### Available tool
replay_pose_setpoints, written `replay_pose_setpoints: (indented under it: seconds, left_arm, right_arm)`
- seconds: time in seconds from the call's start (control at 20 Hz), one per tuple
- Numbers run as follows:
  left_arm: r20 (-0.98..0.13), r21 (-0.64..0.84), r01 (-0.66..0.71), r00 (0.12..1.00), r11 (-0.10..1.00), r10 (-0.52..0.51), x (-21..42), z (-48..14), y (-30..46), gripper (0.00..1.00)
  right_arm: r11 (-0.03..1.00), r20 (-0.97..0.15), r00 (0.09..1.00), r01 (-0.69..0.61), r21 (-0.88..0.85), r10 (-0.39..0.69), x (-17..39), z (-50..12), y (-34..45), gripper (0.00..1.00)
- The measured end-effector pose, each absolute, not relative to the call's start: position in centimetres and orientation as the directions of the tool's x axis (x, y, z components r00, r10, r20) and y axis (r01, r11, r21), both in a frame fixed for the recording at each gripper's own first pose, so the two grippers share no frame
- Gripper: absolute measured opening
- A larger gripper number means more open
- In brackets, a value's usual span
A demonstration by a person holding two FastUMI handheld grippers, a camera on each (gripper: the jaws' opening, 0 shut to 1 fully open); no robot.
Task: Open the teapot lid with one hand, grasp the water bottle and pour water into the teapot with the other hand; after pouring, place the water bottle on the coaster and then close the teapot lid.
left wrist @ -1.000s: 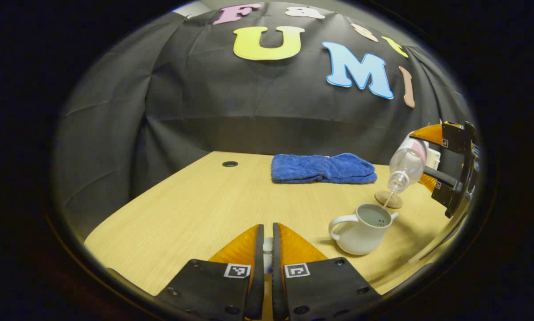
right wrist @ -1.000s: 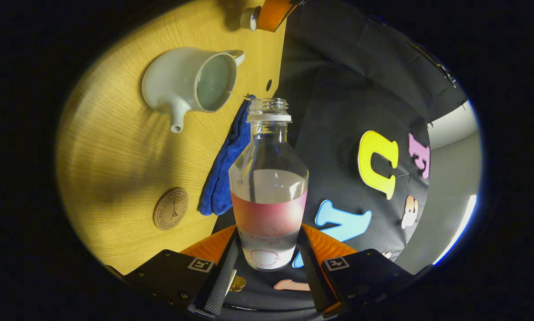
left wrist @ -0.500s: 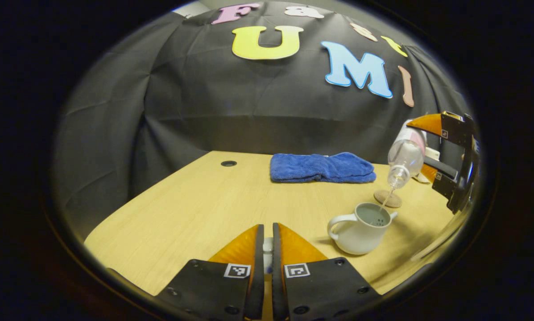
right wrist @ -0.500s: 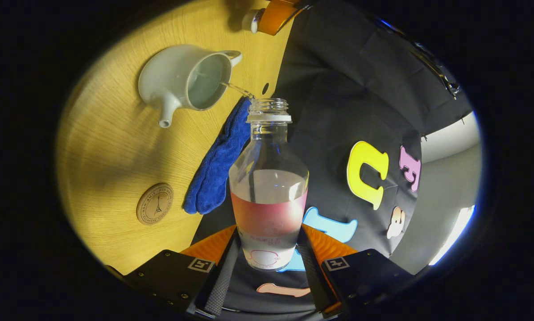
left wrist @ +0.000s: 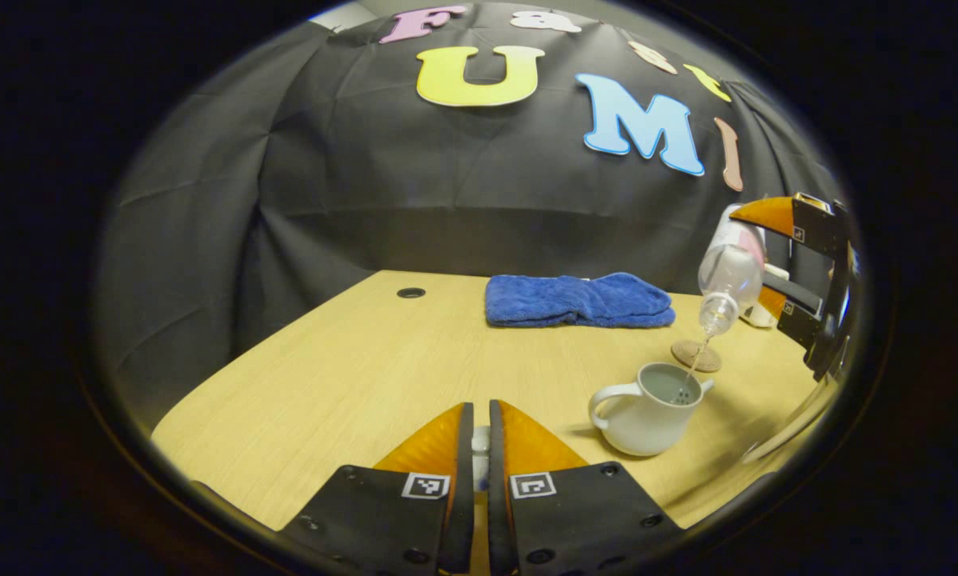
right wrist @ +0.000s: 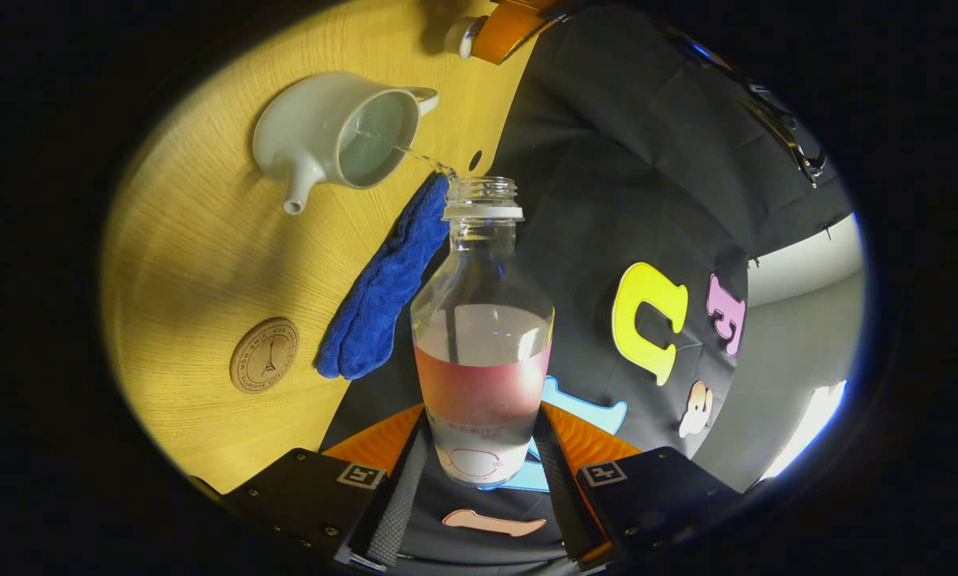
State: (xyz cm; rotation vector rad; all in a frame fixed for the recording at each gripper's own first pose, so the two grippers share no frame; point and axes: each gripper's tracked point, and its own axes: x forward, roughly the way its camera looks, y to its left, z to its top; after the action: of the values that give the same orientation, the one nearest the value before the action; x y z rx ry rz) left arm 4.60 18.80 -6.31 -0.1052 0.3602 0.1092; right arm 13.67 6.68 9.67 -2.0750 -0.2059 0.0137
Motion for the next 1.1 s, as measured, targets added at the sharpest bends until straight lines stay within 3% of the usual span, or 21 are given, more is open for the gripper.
replay_pose_setpoints:
  seconds: [1.1]
  left_arm:
    - [-0.359, -0.074, -0.115, 0.93, 0.991, 0.081, 4.7, -6.4, 18.7, 0.14]
  right_arm:
    - [-0.578, 0.189, 0.935, 0.336, -0.743, 0.299, 13.3, 13.3, 9.4, 0.74]
